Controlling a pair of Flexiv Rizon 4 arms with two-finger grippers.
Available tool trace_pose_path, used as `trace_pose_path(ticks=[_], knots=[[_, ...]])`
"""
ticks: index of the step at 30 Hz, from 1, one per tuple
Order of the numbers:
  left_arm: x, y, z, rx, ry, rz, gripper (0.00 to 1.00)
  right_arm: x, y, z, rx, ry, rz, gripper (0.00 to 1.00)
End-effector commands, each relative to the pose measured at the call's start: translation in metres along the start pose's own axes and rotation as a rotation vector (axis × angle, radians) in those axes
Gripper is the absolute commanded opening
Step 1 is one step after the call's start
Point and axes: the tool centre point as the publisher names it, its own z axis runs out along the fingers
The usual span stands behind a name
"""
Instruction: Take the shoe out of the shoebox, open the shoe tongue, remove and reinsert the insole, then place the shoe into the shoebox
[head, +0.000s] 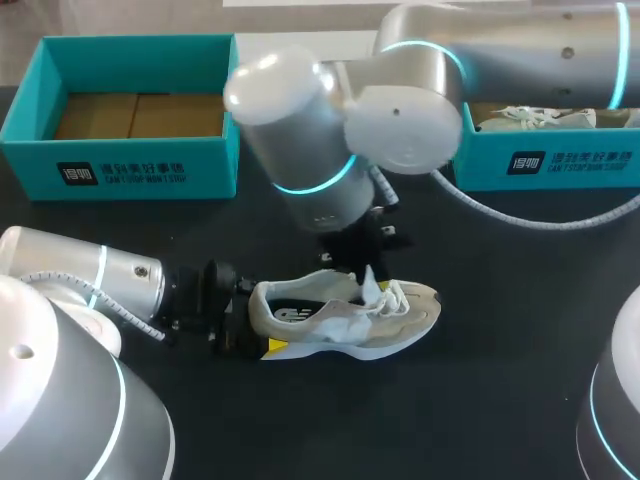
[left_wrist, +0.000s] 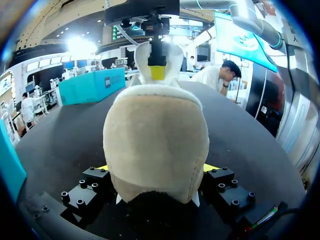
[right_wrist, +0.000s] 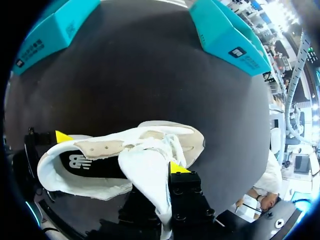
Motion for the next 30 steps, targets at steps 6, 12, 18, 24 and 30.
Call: trace_pose_path(ticks=[6, 12, 18, 24, 30], knots=[[0.003, 0.002, 0.005, -0.004, 0.001, 0.000, 0.00, -0.032, -0.001, 0.022, -0.010, 0.156, 0.354, 0.07], [0.003, 0.002, 0.005, -0.004, 0.001, 0.000, 0.00, -0.034, 0.004, 0.033, -0.009, 0.138, 0.333, 0.41], [0.003, 0.002, 0.005, -0.004, 0.001, 0.000, 0.00, -0.042, 0.001, 0.043, 0.008, 0.089, 0.332, 0.68], [0.003, 0.002, 0.005, -0.004, 0.001, 0.000, 0.00, -0.059, -0.003, 0.044, 0.006, 0.071, 0.377, 0.83], [0.003, 0.002, 0.005, -0.004, 0.001, 0.000, 0.00, -0.069, -0.006, 0.052, 0.015, 0.038, 0.397, 0.81]])
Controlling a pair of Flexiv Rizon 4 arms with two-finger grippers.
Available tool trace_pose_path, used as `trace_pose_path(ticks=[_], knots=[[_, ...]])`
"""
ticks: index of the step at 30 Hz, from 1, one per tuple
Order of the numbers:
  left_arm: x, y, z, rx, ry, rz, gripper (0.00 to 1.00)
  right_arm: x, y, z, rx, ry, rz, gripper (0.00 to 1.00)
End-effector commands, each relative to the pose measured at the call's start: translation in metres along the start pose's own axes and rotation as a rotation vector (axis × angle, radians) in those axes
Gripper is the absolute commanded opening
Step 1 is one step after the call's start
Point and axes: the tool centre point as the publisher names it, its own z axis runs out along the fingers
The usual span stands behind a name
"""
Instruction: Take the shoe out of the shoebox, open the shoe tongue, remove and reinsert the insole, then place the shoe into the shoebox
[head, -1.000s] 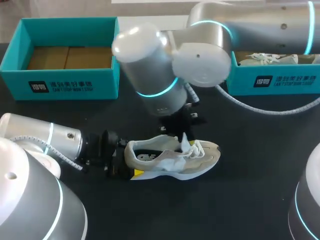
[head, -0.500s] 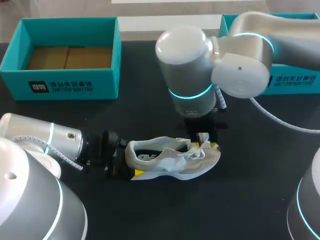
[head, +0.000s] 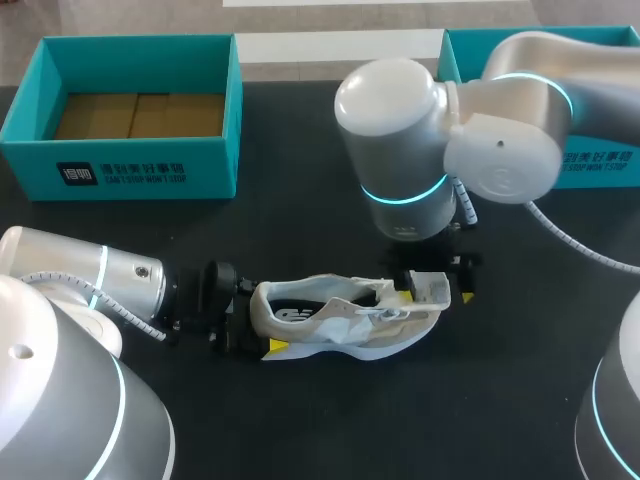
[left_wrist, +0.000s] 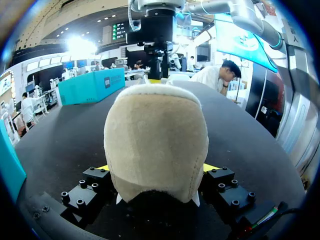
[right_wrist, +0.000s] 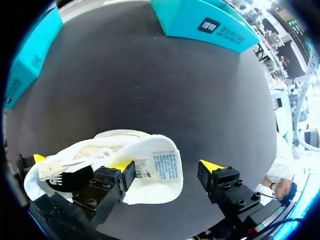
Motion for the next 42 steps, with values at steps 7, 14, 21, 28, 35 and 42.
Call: trace_pose_path(ticks=[7, 14, 21, 28, 35, 42], knots=[[0.002, 0.003, 0.004, -0.004, 0.000, 0.000, 0.00, -0.007, -0.005, 0.020, 0.006, 0.019, 0.232, 0.83], [0.002, 0.003, 0.004, -0.004, 0.000, 0.000, 0.00, -0.001, -0.009, 0.044, 0.043, 0.051, 0.225, 0.86], [0.002, 0.003, 0.004, -0.004, 0.000, 0.000, 0.00, -0.002, -0.006, 0.025, 0.015, 0.039, 0.207, 0.93], [0.002, 0.003, 0.004, -0.004, 0.000, 0.000, 0.00, 0.002, 0.006, -0.017, -0.055, 0.066, 0.132, 1.00], [0.002, 0.003, 0.004, -0.004, 0.000, 0.000, 0.00, 0.017, 0.021, -0.056, -0.126, 0.062, -0.028, 1.00], [0.002, 0.003, 0.004, -0.004, 0.000, 0.000, 0.00, 0.025, 0.038, -0.097, -0.215, 0.027, -0.124, 1.00]])
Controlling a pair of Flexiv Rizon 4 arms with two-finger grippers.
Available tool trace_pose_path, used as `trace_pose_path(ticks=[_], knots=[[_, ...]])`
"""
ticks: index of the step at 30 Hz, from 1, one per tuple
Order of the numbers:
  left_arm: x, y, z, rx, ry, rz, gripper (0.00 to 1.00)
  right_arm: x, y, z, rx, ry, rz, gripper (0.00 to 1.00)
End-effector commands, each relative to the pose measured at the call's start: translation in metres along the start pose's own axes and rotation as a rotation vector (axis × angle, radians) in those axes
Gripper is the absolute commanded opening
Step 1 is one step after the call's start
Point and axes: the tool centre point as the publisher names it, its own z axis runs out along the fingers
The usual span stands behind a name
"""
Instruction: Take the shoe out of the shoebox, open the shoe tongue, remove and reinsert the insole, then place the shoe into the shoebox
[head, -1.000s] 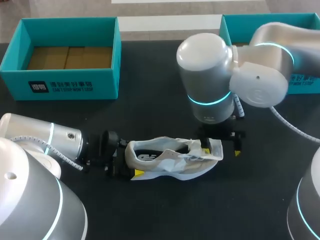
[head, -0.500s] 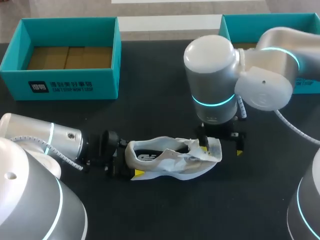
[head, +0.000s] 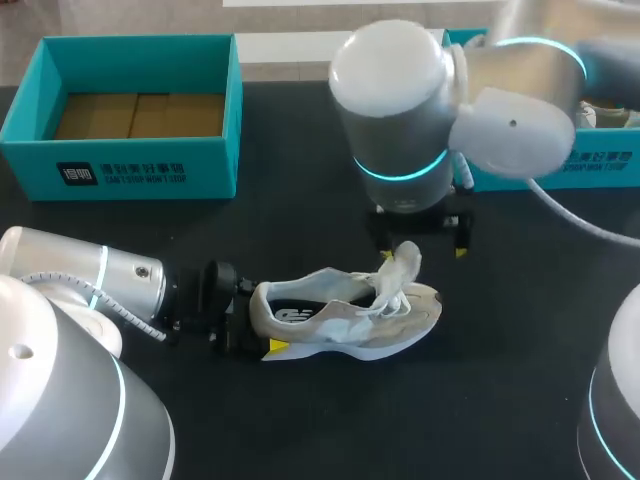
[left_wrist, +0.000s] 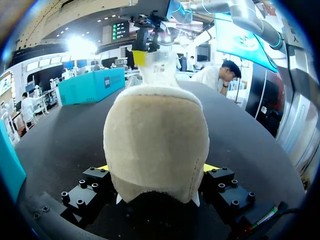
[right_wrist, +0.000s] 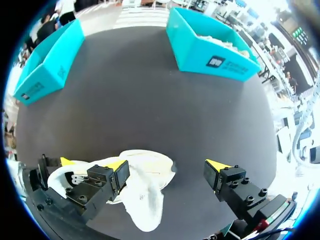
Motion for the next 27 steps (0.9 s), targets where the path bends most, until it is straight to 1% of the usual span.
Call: trace_pose_path(ticks=[1, 6, 9, 13, 17, 24, 25, 26, 27], knots=[[0.002, 0.002, 0.004, -0.003, 0.000, 0.001, 0.00, 0.013, 0.010, -0.031, -0.030, -0.045, -0.056, 1.00], [0.002, 0.002, 0.004, -0.003, 0.000, 0.001, 0.00, 0.035, 0.022, -0.049, -0.059, -0.015, -0.229, 1.00], [0.002, 0.002, 0.004, -0.003, 0.000, 0.001, 0.00, 0.052, 0.024, -0.059, -0.056, 0.053, -0.367, 1.00], [0.002, 0.002, 0.004, -0.003, 0.000, 0.001, 0.00, 0.074, 0.021, -0.073, -0.058, 0.109, -0.578, 1.00], [0.002, 0.002, 0.004, -0.003, 0.000, 0.001, 0.00, 0.093, 0.016, -0.083, -0.056, 0.118, -0.772, 1.00], [0.002, 0.002, 0.004, -0.003, 0.000, 0.001, 0.00, 0.116, 0.005, -0.093, -0.063, 0.152, -1.015, 1.00], [0.002, 0.002, 0.004, -0.003, 0.000, 0.001, 0.00, 0.119, 0.003, -0.093, -0.065, 0.152, -1.045, 0.85], [0.002, 0.002, 0.004, -0.003, 0.000, 0.001, 0.00, 0.121, 0.001, -0.093, -0.064, 0.162, -1.070, 0.44], [0.002, 0.002, 0.004, -0.003, 0.000, 0.001, 0.00, 0.123, -0.001, -0.093, -0.061, 0.162, -1.093, 0.24]])
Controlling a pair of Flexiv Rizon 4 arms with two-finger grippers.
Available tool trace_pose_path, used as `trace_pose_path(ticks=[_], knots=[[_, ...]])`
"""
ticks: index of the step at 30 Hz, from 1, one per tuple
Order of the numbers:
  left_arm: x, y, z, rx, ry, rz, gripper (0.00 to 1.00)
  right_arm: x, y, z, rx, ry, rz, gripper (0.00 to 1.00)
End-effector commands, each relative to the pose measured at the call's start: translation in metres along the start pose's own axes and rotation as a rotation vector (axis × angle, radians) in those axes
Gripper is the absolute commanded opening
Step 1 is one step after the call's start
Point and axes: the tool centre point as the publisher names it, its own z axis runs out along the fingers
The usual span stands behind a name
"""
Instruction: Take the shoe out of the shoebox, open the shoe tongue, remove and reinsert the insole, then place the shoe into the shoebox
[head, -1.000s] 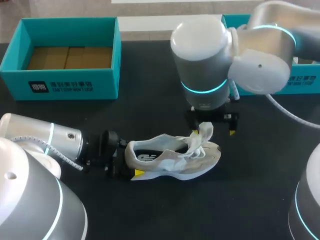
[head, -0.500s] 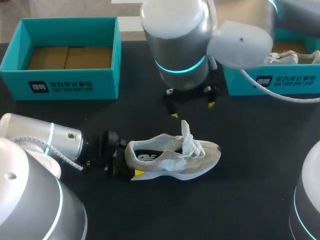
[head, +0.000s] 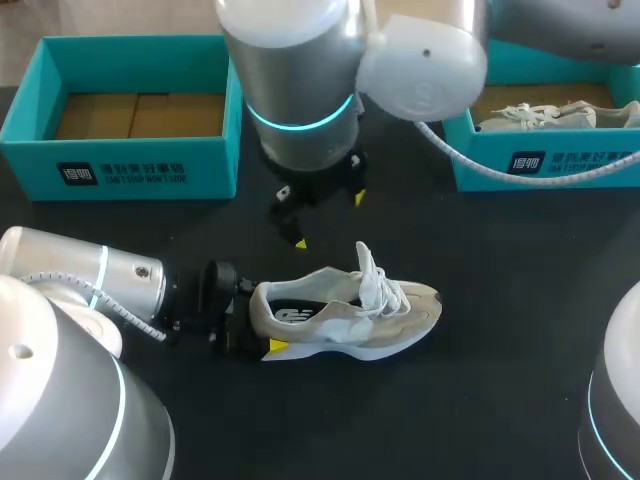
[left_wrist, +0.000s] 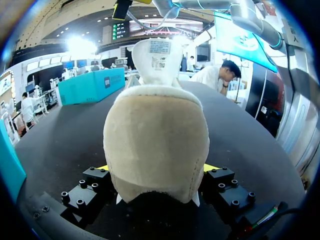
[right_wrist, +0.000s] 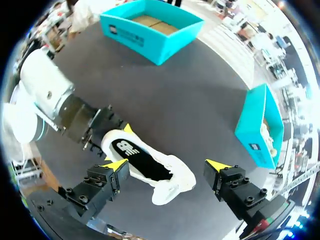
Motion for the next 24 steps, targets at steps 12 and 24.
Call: trace_pose_path(ticks=[12, 24], knots=[[0.0017, 0.0025, 0.0040, -0.004, 0.000, 0.001, 0.00, 0.0235, -0.0018, 0.0116, 0.084, 0.044, -0.370, 0.00], [0.0017, 0.0025, 0.0040, -0.004, 0.000, 0.001, 0.00, 0.0235, -0.0018, 0.0116, 0.084, 0.044, -0.370, 0.00]])
